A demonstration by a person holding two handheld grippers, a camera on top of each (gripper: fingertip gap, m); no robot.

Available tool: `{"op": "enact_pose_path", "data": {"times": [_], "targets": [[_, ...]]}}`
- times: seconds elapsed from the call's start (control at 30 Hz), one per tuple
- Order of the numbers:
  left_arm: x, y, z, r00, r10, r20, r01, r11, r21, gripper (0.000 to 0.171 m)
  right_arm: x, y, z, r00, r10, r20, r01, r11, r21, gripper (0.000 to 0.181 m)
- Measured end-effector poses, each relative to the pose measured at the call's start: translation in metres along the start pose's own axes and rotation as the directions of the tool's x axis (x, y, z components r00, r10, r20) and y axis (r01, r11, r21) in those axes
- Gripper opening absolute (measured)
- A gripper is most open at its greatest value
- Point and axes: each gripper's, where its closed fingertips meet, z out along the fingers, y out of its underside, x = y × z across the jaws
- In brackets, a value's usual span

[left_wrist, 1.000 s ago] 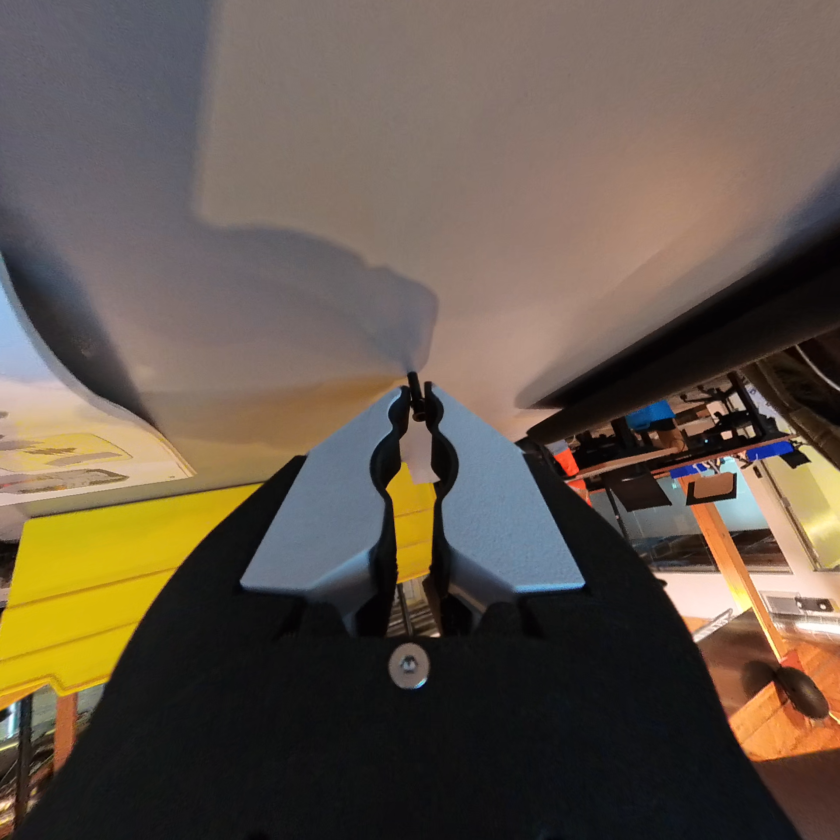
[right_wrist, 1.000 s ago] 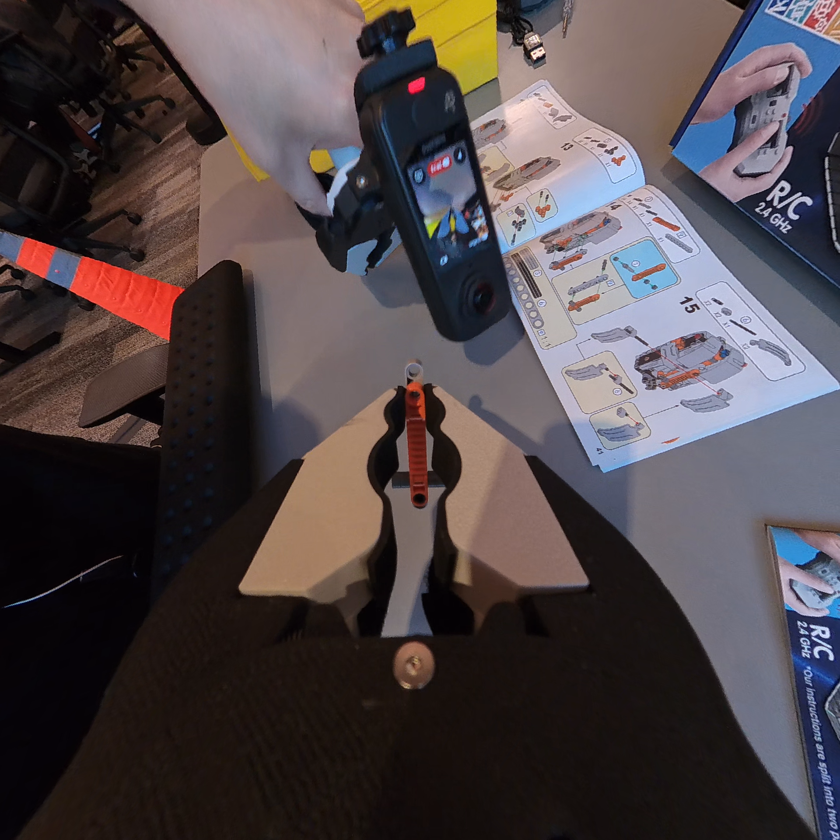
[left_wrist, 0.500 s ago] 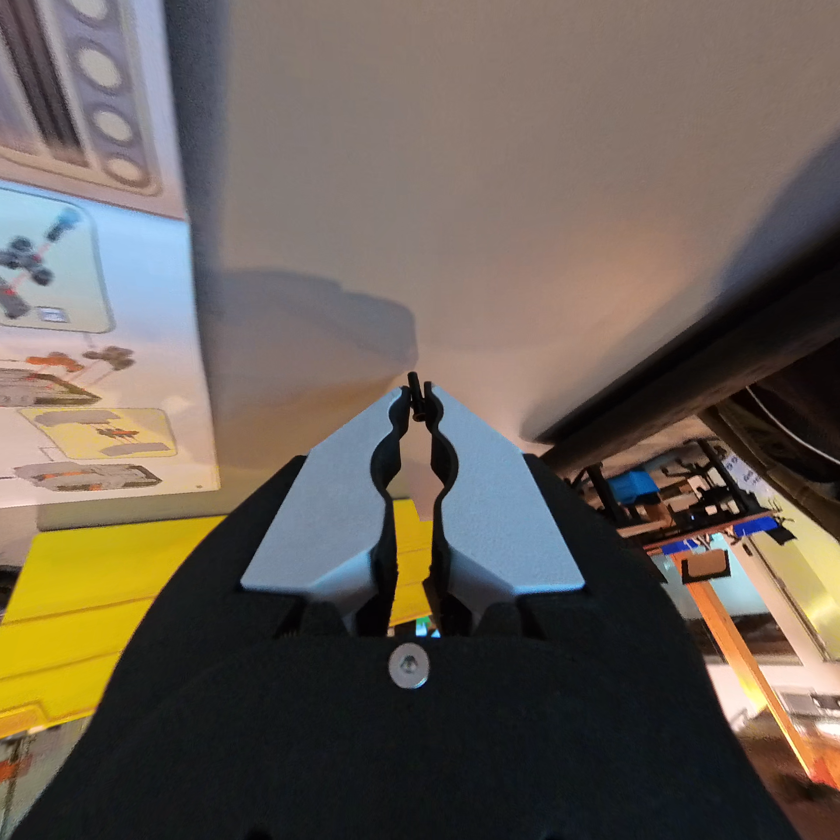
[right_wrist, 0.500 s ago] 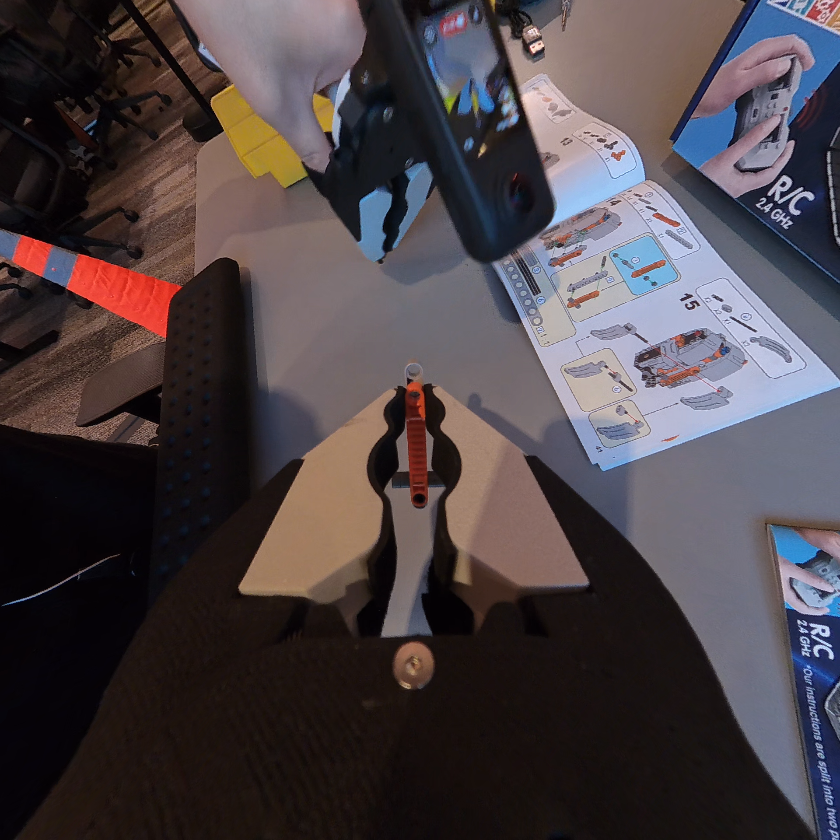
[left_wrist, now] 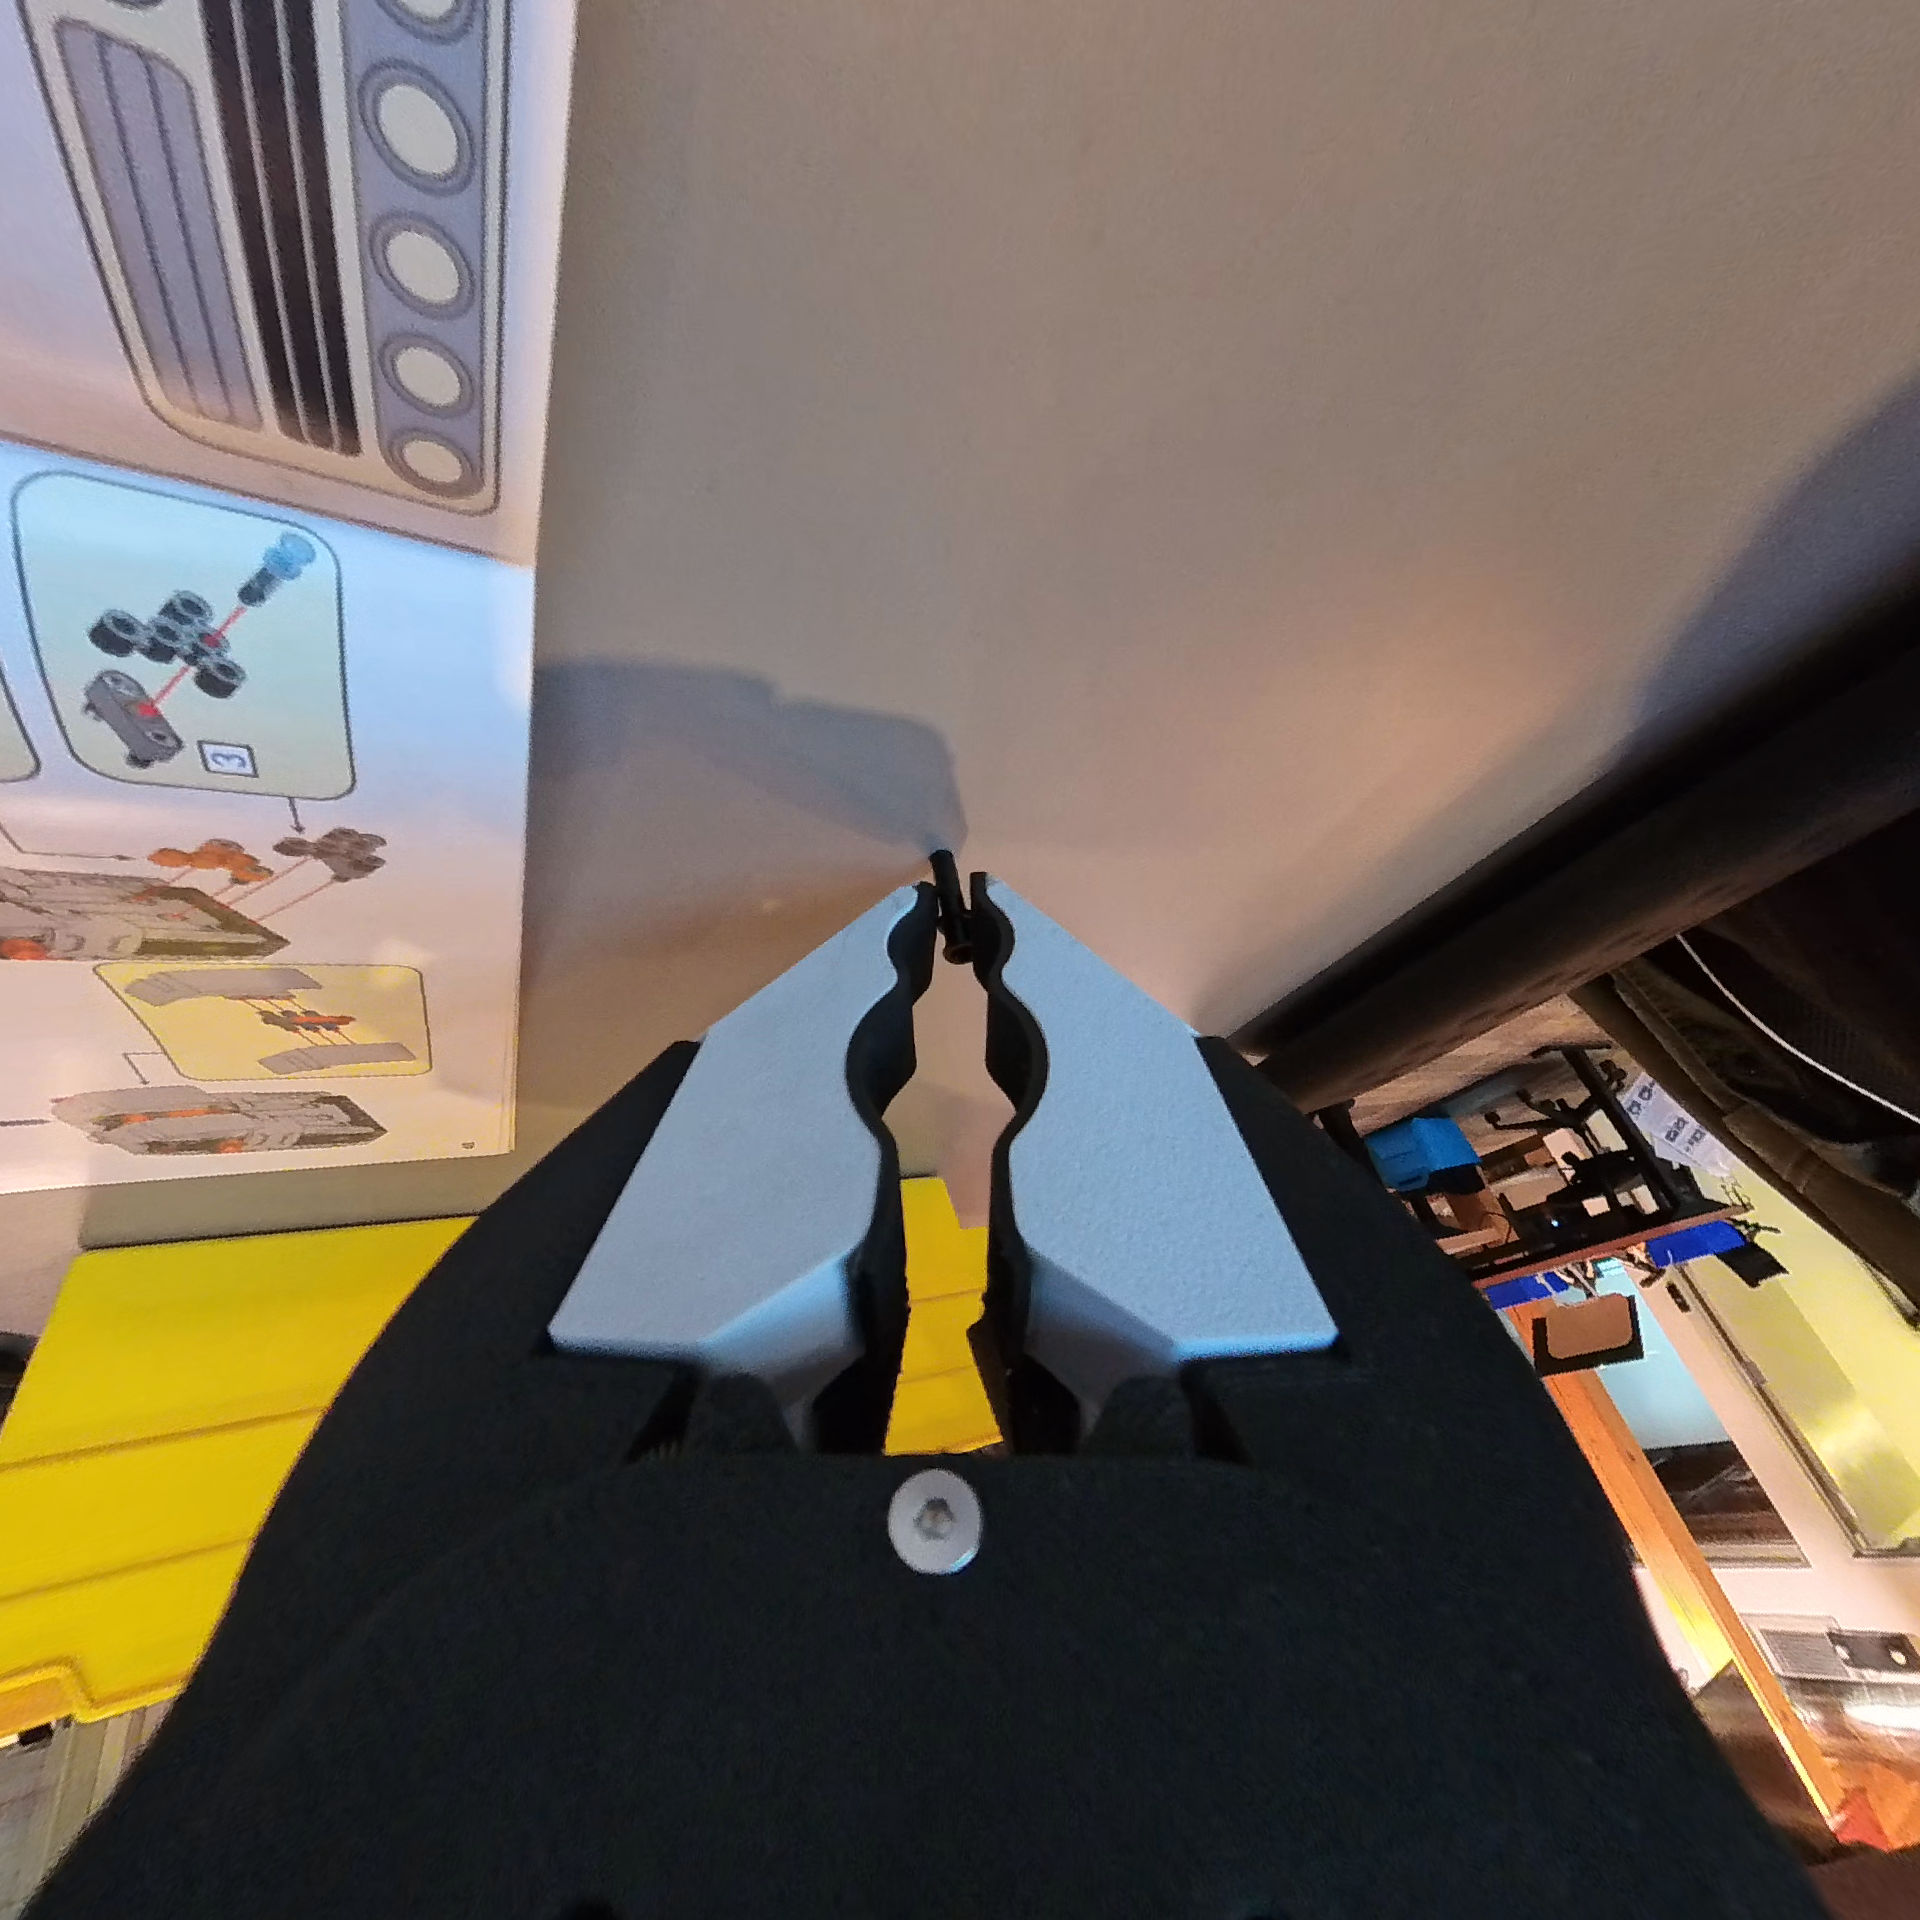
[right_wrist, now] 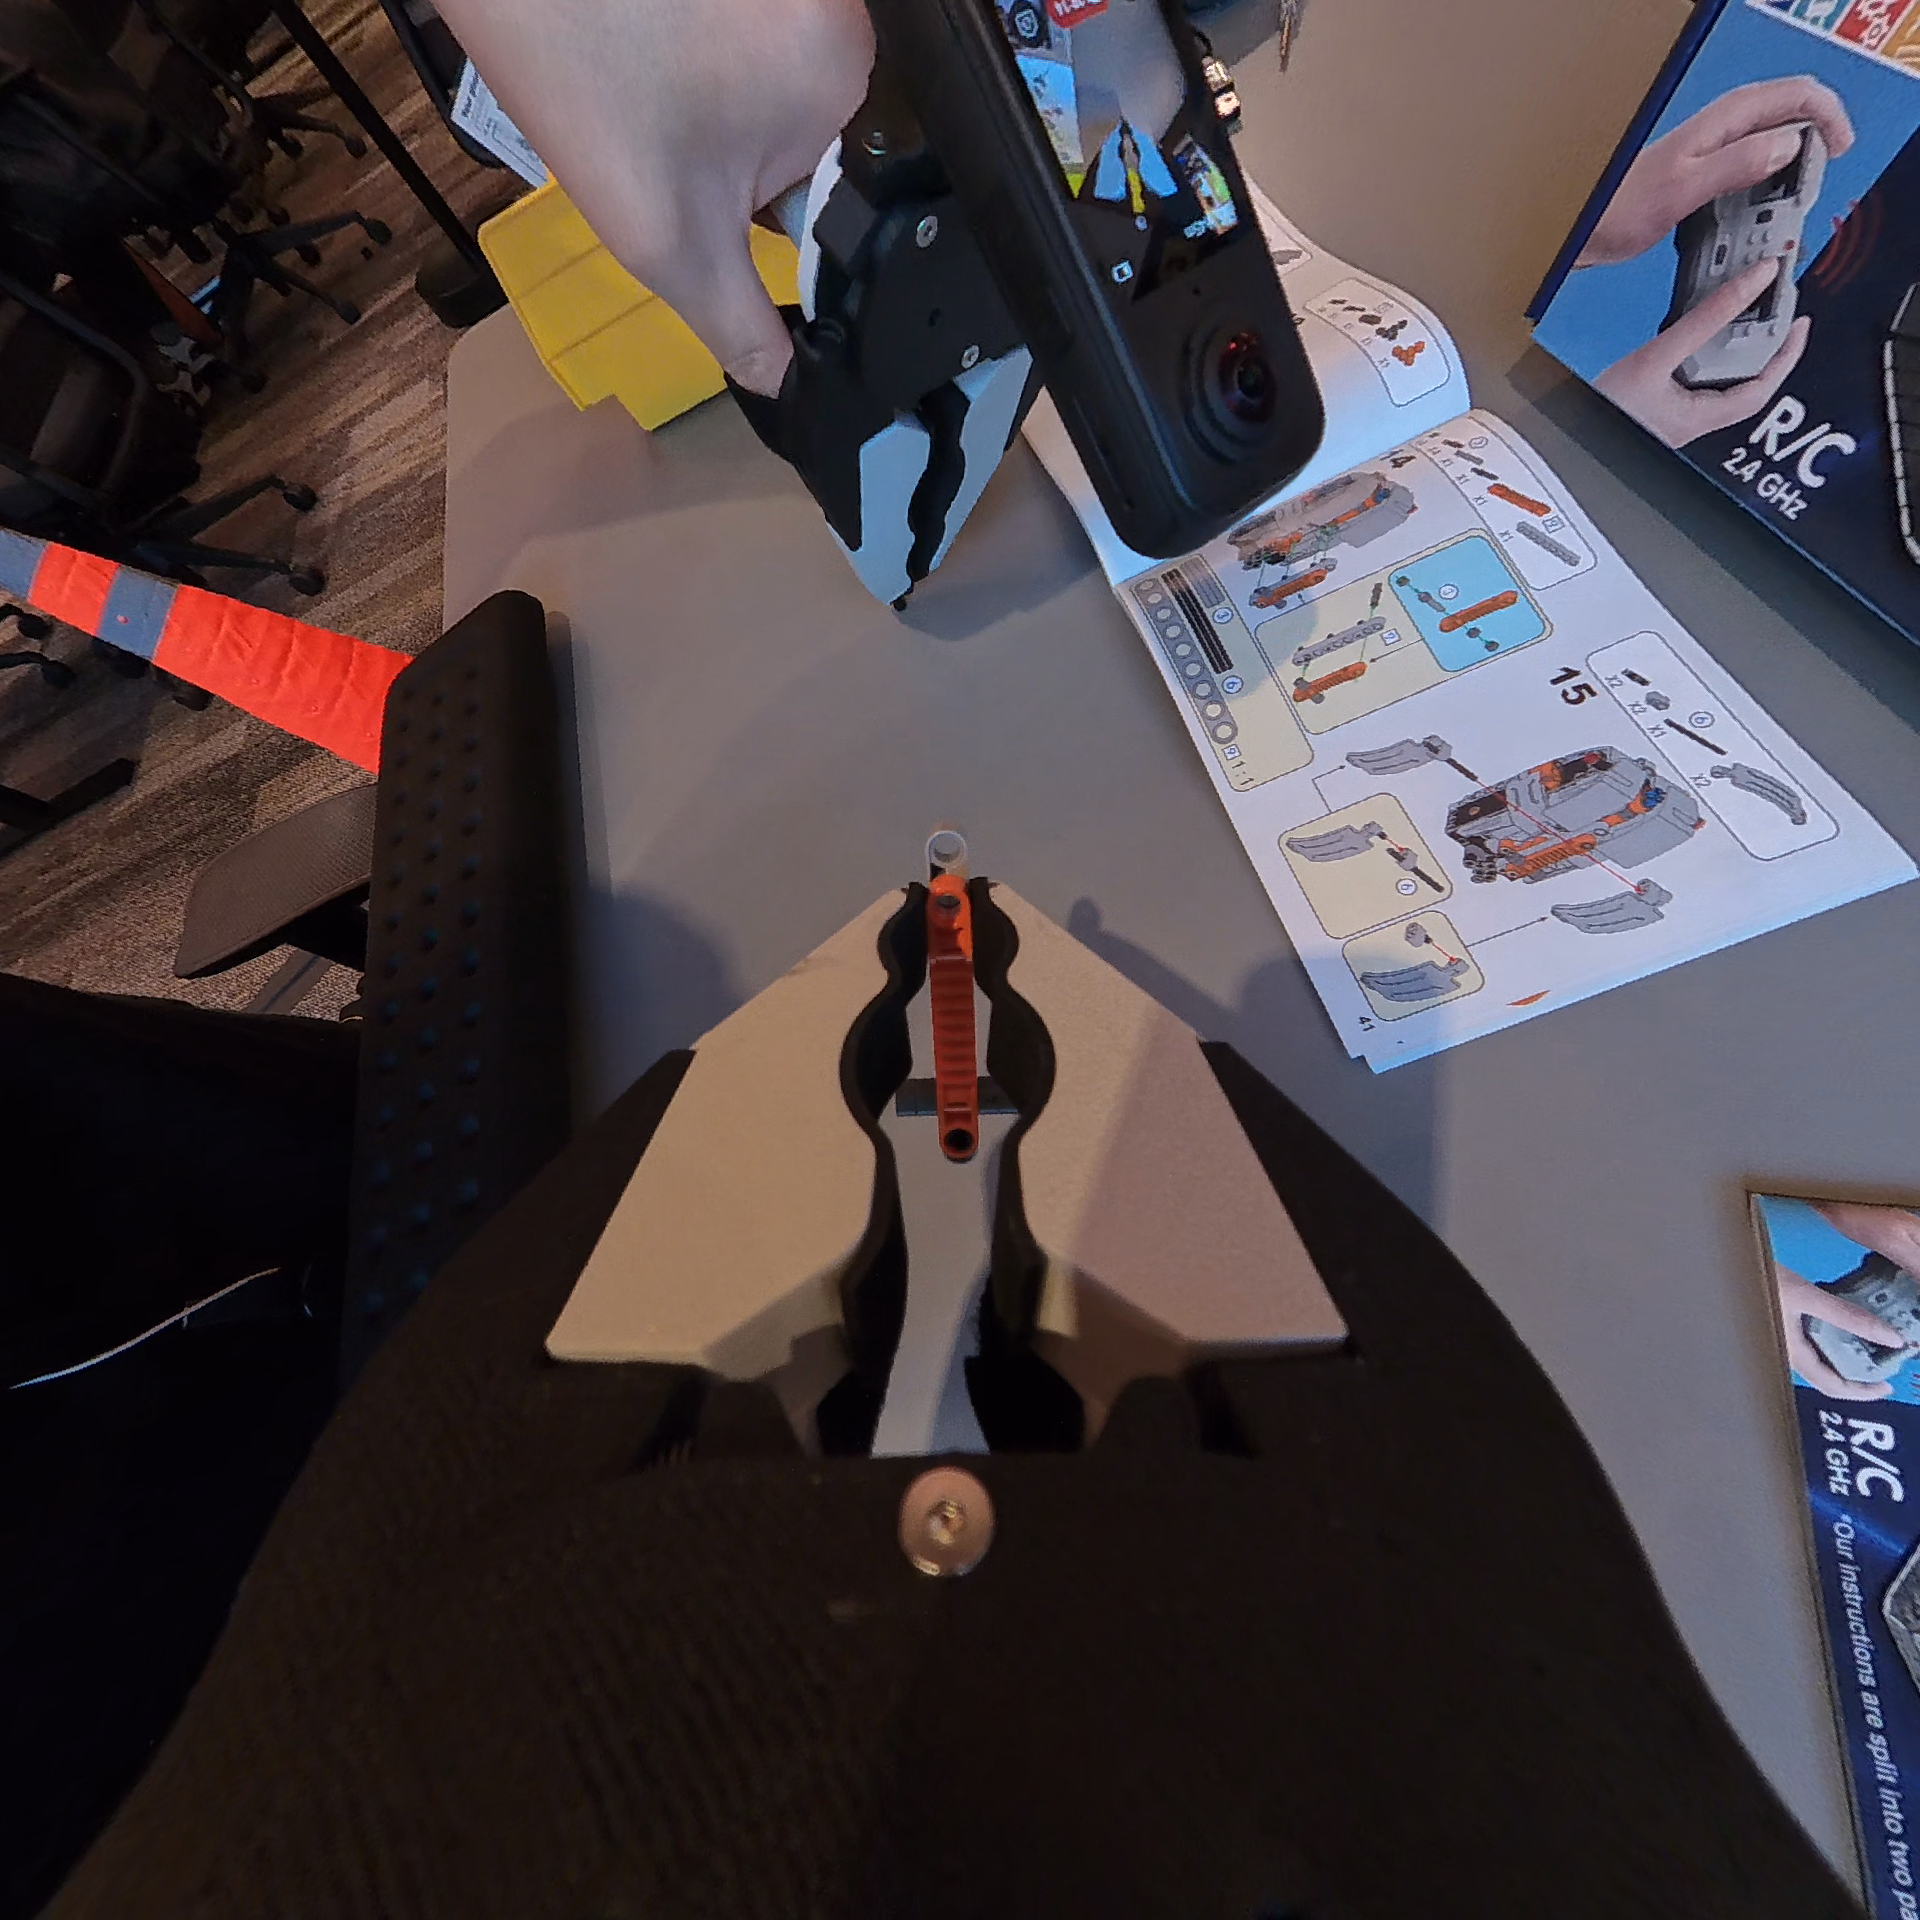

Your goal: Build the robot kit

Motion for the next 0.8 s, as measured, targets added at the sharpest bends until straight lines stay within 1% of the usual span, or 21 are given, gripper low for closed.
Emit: {"op": "enact_pose_path", "data": {"times": [0.47, 0.57, 0.67, 0.73, 0.77, 0.8], "targets": [[0.001, 0.002, 0.003, 1.000, -0.013, -0.008, 0.013, 1.000, -0.003, 0.005, -0.001, 0.001, 0.001, 1.000, -0.006, -0.003, 0.006, 1.000, -0.009, 0.005], [0.000, 0.002, 0.003, 1.000, -0.008, -0.002, 0.008, 1.000, -0.004, 0.000, -0.001, 0.001, 0.002, 1.000, -0.007, -0.002, 0.007, 1.000, -0.011, 0.005], [0.000, 0.004, 0.002, 1.000, -0.009, -0.003, 0.009, 1.000, -0.012, 0.000, -0.001, 0.001, 0.002, 1.000, -0.005, -0.002, 0.005, 1.000, -0.011, 0.005], [0.000, 0.005, -0.002, 1.000, -0.013, -0.001, 0.013, 1.000, 0.002, 0.004, -0.001, 0.001, 0.002, 1.000, -0.005, -0.002, 0.005, 1.000, -0.011, 0.005], [0.001, 0.005, -0.005, 1.000, -0.015, 0.000, 0.015, 0.999, 0.030, 0.006, 0.000, 0.001, 0.001, 1.000, -0.005, -0.002, 0.005, 1.000, -0.011, 0.005], [0.001, 0.003, -0.010, 1.000, -0.023, -0.002, 0.023, 0.996, 0.089, 0.007, -0.001, 0.001, 0.001, 1.000, -0.005, -0.001, 0.005, 1.000, -0.009, 0.005]]}}
